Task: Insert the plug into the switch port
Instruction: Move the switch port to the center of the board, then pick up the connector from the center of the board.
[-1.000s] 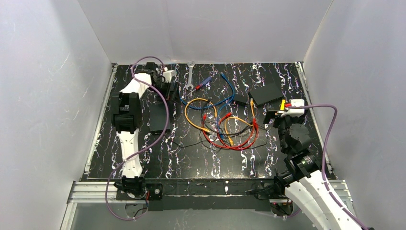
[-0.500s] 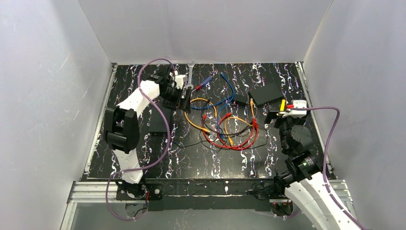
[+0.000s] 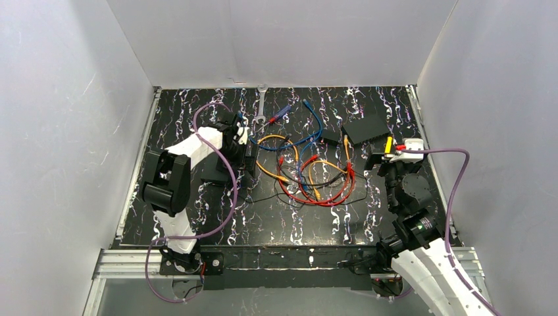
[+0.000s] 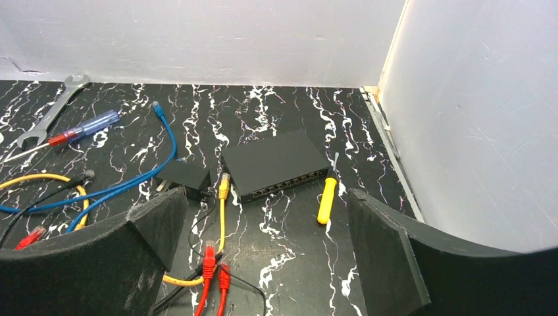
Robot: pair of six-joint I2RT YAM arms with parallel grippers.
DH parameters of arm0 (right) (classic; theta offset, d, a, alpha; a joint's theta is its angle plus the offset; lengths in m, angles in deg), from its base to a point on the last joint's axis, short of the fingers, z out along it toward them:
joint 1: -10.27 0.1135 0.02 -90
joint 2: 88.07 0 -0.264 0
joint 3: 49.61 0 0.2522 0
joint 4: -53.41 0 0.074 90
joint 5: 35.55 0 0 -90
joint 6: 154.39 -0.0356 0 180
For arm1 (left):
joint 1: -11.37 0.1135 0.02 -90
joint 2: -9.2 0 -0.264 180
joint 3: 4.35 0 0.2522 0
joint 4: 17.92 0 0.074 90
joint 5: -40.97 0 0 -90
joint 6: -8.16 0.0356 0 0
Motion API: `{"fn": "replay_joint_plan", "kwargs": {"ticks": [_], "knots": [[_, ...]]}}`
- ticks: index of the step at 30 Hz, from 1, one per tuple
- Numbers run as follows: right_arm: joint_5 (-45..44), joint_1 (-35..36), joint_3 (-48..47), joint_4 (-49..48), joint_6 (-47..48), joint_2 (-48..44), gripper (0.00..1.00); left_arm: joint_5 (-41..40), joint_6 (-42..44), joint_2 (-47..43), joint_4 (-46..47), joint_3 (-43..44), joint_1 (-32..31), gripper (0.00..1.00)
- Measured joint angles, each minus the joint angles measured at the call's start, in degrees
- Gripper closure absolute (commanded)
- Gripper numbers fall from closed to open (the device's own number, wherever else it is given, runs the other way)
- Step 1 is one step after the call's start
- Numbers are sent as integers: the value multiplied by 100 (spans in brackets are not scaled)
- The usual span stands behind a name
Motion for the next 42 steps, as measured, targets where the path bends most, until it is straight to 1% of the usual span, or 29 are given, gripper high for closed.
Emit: {"fn": "replay_joint_plan", "kwargs": {"ticks": [6,12,14,18,24,29,31,36,40,42], "knots": [[4,0,0,0,-2,-4,1,-682,-201,-197,7,-157,-2,2],[52,0,-37,50,-125,184,1,-1213,-334,-741,-44,-227,0,2],[144,0,-146,181,-219,428,1,-1314,-358,-1023,-24,-289,0,2],[638,0,-553,479,-557,1080,1,-1401,-380,-1716,-20,-446,0,2],[1475,0,-839,645,-1001,1635,1,-1768,-378,-3222,122,-968,0,2],[2155,0,-1530,785,-1174,2444,1,-2149,-380,-4524,214,-1379,-9,2],[2398,2,-1849,844,-1233,2859,3,-2393,-378,-4968,232,-1504,-50,2],[2817,79,-2404,931,-1364,3895,8,-3049,-337,-5591,275,-1672,-293,2],[2815,354,-2669,1043,-1405,4588,11,-3469,-330,-5766,291,-1759,-503,2],[2743,603,-2940,1113,-1449,5023,14,-3650,-332,-5805,293,-1810,-605,2]]}}
